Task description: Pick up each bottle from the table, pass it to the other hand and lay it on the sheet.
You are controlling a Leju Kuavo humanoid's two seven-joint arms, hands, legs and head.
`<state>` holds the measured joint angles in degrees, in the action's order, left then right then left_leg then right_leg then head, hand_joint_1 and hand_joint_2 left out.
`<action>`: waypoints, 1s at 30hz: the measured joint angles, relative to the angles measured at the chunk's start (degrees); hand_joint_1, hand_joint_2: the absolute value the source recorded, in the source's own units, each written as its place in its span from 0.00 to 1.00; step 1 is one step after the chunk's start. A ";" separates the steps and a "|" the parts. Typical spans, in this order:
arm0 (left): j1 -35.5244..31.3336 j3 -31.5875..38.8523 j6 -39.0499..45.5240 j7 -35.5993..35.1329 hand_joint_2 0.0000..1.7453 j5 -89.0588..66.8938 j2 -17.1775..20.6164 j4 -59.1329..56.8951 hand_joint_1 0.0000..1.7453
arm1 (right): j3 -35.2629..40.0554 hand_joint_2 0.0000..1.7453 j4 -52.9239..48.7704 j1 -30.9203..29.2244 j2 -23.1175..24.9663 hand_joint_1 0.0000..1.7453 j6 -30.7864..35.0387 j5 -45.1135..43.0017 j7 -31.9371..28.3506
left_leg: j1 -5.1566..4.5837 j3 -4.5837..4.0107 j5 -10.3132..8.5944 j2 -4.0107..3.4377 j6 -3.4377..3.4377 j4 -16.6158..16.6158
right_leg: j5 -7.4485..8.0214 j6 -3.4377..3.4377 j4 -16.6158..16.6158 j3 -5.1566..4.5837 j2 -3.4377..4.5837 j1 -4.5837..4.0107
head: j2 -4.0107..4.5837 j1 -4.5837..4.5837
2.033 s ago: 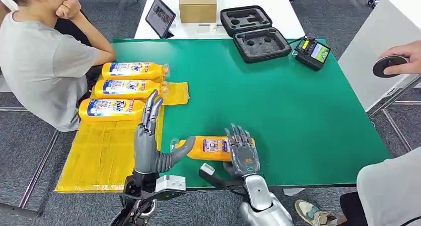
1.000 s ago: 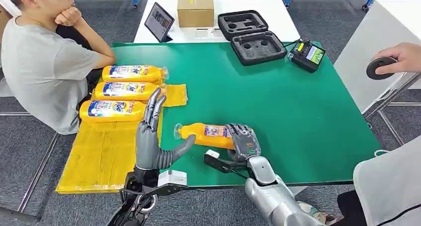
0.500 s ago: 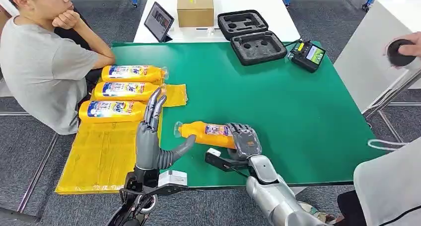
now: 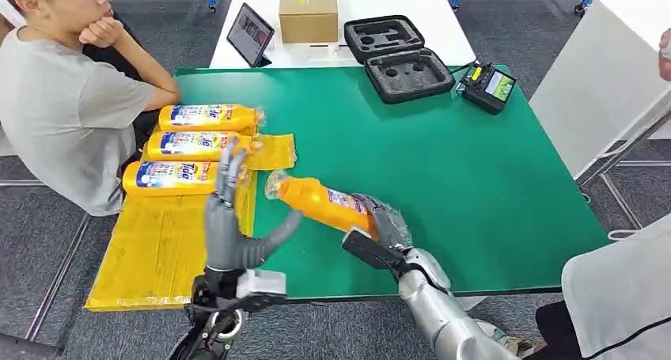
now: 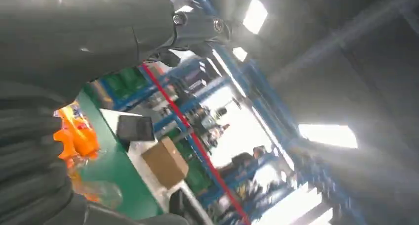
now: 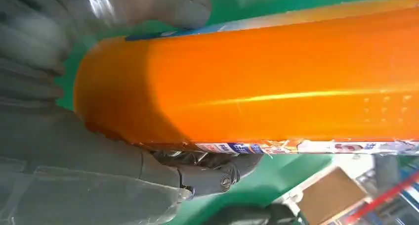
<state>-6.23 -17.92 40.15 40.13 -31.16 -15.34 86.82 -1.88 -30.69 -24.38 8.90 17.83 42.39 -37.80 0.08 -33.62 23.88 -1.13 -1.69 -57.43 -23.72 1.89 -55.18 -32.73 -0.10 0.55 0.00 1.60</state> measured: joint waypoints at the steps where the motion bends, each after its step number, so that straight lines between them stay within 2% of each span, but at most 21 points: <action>1: 0.07 0.13 0.00 0.00 1.00 0.37 -0.09 0.20 0.00 | -0.02 1.00 -0.13 0.11 0.04 1.00 -0.04 -0.33 -0.17 | 0.00 -0.02 0.00 0.01 0.00 0.00 | 0.00 0.00 0.00 -0.01 -0.01 0.00 | 0.00 -0.02; 9: 2.52 4.98 -0.02 -0.02 1.00 21.35 -2.88 1.46 0.00 | 2.30 1.00 -10.52 7.43 1.27 1.00 -0.59 -12.80 -2.22 | 0.05 -0.75 -0.01 0.05 0.02 0.00 | -0.01 -0.01 -0.02 -0.69 -0.02 -0.08 | 0.00 0.00; 14: 3.04 5.53 -0.11 -0.02 1.00 27.91 -3.17 -2.18 0.00 | 4.35 1.00 -14.82 10.46 1.22 1.00 0.79 -15.01 -1.94 | 0.01 -1.08 -0.03 0.12 0.00 -0.02 | -0.02 0.00 -0.03 -1.01 -0.07 -0.01 | 0.00 0.00; 20: 1.35 1.74 -1.25 -0.02 1.00 40.48 -2.95 -11.60 0.00 | 5.95 1.00 -20.09 13.20 0.92 1.00 4.90 -20.52 -2.18 | -0.03 -1.36 -0.03 0.28 -0.01 -0.04 | -0.03 0.02 -0.02 -1.22 -0.17 0.05 | 0.00 -0.02; 30: -2.28 -6.82 -1.97 0.00 1.00 39.97 -2.16 -22.45 0.00 | 9.27 1.00 -22.14 12.68 0.24 1.00 5.95 -24.41 -2.20 | -0.02 -1.43 -0.03 0.29 -0.01 -0.03 | -0.02 0.03 -0.03 -1.28 -0.18 0.04 | 0.00 0.00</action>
<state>-8.51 -24.74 38.18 40.13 8.81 -17.51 64.37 7.39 -52.83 -11.70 9.14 23.78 17.99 -40.00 0.06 -35.05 23.85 -0.83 -1.71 -57.47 -23.75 1.92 -55.21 -34.01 -0.28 0.59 0.00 1.60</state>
